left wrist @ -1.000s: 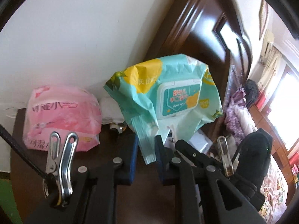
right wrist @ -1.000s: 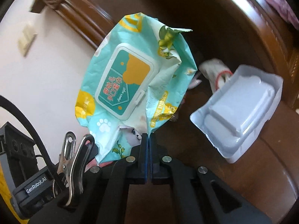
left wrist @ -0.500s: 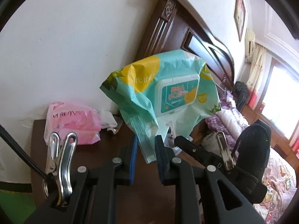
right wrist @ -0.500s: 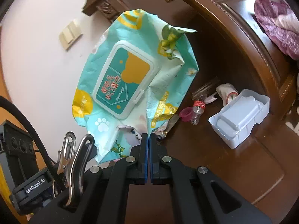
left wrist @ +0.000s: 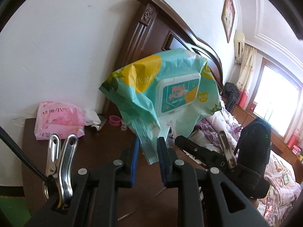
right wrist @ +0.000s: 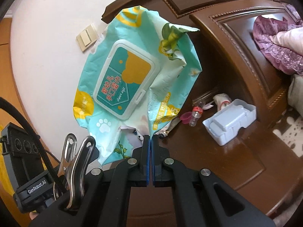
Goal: Collect trash
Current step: 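Lift the teal wipes pack off the nightstand with both grippers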
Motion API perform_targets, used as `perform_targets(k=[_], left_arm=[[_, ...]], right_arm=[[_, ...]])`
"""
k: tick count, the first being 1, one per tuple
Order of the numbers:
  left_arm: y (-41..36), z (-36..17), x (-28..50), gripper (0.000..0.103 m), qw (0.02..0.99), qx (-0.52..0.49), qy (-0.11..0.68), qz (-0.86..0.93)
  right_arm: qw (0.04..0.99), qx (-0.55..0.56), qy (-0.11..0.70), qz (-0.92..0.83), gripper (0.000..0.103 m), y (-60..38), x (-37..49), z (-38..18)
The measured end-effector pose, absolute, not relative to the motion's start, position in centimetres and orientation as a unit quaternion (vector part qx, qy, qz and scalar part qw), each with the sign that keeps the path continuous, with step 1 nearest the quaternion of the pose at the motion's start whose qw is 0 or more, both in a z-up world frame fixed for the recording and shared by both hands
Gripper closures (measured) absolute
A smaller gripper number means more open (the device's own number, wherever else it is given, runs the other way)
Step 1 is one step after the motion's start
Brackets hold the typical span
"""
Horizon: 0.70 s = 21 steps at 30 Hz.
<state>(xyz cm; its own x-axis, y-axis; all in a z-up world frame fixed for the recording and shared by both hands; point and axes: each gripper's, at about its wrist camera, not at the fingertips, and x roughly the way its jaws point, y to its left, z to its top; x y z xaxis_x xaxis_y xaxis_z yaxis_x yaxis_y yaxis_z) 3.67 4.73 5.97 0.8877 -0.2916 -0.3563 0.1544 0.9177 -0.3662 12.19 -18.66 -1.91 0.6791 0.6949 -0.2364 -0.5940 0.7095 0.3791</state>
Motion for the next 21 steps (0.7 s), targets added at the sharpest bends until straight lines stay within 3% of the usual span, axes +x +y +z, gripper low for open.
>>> perform_targets(k=[21], left_arm=[[-0.5, 5.3, 2.4, 0.083, 0.949, -0.139, 0.219, -0.178]], right_arm=[[0.924, 0.121, 0.169, 0.322, 0.101, -24.5, 8.8, -2.3]])
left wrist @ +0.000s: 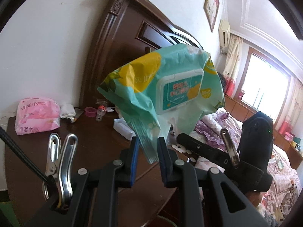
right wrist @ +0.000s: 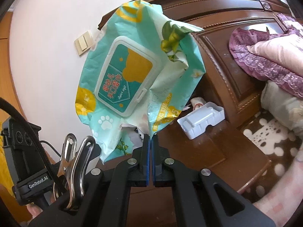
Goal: Collect trash
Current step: 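Lift the teal wipes pack off the nightstand with both grippers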
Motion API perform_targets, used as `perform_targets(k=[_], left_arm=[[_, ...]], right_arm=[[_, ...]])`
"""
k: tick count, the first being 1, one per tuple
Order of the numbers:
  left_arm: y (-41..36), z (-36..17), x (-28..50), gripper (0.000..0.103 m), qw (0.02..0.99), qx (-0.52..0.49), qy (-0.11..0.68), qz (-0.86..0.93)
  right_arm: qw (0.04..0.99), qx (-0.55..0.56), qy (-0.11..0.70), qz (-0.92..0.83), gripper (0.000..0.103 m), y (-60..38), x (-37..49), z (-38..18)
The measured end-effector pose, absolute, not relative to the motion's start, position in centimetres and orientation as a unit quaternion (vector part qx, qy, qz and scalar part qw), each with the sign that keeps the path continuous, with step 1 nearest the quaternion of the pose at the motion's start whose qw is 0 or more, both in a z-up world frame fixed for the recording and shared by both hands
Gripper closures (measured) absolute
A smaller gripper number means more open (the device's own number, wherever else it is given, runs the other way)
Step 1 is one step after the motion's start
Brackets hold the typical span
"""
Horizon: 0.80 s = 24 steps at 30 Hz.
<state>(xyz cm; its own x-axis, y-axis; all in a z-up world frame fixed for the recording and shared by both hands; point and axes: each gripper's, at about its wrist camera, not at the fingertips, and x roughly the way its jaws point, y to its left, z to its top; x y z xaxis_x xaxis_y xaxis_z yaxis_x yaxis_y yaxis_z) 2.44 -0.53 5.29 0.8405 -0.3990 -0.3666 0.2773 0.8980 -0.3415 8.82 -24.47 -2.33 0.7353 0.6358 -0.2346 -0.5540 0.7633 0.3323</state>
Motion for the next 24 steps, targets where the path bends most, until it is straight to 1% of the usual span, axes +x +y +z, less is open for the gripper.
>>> perform_targets(k=[19, 24], left_arm=[[-3.9, 4.4, 1.2, 0.082, 0.94, -0.122, 0.24, -0.208], [-4.6, 3.4, 0.5, 0.082, 0.935, -0.118, 0.253, -0.219]], right_arm=[[0.932, 0.122, 0.163, 0.298, 0.101, -28.4, 6.4, -3.2], [0.934, 0.118, 0.17, 0.291, 0.101, -29.1, 5.5, -3.9]])
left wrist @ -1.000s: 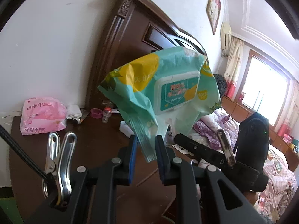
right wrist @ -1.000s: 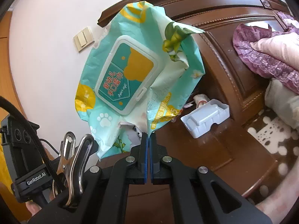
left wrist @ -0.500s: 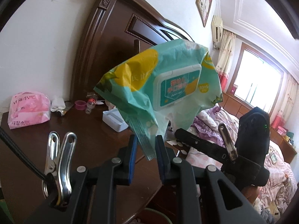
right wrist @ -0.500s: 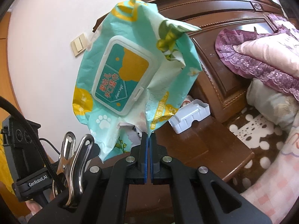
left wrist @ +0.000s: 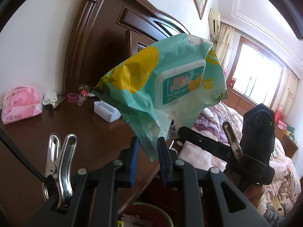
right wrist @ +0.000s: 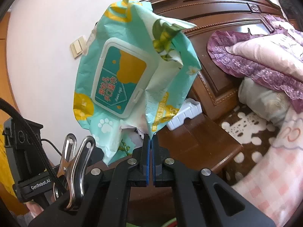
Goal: Collect trash
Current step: 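Lift the teal wipes pack off the nightstand with both grippers, then carry the teal wipes pack with both grippers over the red bin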
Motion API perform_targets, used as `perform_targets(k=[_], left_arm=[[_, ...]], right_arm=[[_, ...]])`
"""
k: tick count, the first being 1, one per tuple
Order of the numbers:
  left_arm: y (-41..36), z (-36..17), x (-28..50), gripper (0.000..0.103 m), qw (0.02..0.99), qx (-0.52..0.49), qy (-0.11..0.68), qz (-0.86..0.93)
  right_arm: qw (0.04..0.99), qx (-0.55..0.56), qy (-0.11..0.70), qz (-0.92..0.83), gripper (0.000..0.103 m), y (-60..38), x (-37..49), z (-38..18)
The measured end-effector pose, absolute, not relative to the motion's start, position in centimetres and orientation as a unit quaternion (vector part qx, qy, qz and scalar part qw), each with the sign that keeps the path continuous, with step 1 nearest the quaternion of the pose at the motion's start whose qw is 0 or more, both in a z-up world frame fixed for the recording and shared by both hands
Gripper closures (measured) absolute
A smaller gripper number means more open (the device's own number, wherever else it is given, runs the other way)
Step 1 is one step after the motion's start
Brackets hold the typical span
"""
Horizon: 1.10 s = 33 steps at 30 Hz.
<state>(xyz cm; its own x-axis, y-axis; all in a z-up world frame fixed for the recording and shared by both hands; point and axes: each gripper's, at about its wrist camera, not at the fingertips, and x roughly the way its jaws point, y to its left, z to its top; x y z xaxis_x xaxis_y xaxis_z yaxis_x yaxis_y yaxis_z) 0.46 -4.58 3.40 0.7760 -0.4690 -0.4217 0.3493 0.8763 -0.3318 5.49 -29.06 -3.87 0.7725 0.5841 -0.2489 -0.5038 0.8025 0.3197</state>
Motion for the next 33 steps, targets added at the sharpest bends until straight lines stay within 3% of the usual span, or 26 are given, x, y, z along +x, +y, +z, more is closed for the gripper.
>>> perform_targets(k=[33], left_arm=[[-9.9, -2.4, -3.7, 0.082, 0.916, -0.041, 0.313, -0.247]], right_arm=[[0.928, 0.084, 0.261, 0.252, 0.101, -32.4, 2.3, -11.7]])
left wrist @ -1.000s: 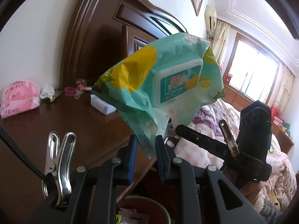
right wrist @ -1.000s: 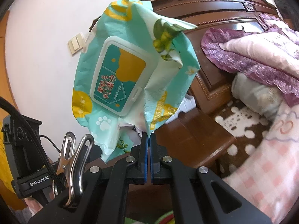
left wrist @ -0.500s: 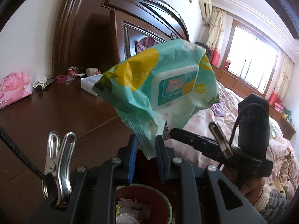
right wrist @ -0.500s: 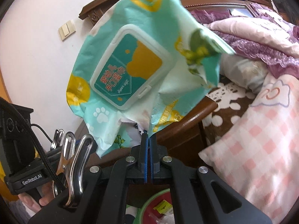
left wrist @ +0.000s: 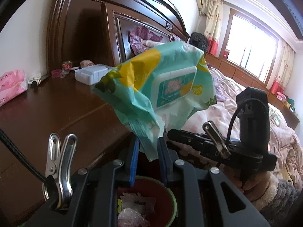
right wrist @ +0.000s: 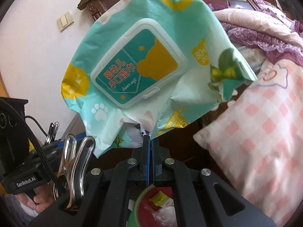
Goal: Collect trash
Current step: 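Carry the teal wipes pack with both grippers over the red bin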
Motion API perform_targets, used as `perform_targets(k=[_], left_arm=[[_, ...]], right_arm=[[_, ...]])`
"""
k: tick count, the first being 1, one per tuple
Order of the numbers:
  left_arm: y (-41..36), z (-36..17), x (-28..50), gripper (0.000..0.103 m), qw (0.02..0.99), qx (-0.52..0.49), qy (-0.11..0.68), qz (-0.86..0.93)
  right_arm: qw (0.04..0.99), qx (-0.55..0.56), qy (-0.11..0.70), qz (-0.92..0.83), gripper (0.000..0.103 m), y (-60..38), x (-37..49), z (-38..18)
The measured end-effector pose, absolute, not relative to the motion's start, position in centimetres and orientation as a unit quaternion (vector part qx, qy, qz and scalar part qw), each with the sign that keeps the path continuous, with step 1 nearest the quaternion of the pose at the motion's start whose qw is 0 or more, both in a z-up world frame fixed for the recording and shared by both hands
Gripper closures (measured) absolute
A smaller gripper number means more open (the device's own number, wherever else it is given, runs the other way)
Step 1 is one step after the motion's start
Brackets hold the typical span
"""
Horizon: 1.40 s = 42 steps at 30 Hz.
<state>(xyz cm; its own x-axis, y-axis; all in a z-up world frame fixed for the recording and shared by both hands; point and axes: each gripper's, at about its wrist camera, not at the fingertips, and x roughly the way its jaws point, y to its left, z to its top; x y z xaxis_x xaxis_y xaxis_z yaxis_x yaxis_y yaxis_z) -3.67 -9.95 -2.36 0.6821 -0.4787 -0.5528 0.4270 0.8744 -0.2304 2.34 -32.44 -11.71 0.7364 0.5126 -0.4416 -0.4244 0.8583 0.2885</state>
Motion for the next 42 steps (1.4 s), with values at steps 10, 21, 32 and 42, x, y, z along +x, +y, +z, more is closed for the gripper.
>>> perform_targets(k=[10, 21, 32, 42], left_arm=[[-11.9, -6.0, -5.0, 0.082, 0.888, -0.039, 0.369, -0.271], [-12.2, -13.9, -4.9, 0.082, 0.841, -0.019, 0.478, -0.251], [-10.1, -22.5, -4.9, 0.082, 0.764, -0.022, 0.608, -0.213], [-9.3, -25.2, -4.9, 0.082, 0.735, -0.026, 0.649, -0.195]], right_arm=[[0.92, 0.063, 0.304, 0.241, 0.101, -33.1, 1.2, -15.5], [0.891, 0.005, 0.396, 0.222, 0.101, -31.3, 1.1, -22.3], [0.816, -0.078, 0.528, 0.222, 0.1, -27.2, 0.8, -30.7], [0.753, -0.089, 0.607, 0.236, 0.099, -25.2, 0.0, -36.0]])
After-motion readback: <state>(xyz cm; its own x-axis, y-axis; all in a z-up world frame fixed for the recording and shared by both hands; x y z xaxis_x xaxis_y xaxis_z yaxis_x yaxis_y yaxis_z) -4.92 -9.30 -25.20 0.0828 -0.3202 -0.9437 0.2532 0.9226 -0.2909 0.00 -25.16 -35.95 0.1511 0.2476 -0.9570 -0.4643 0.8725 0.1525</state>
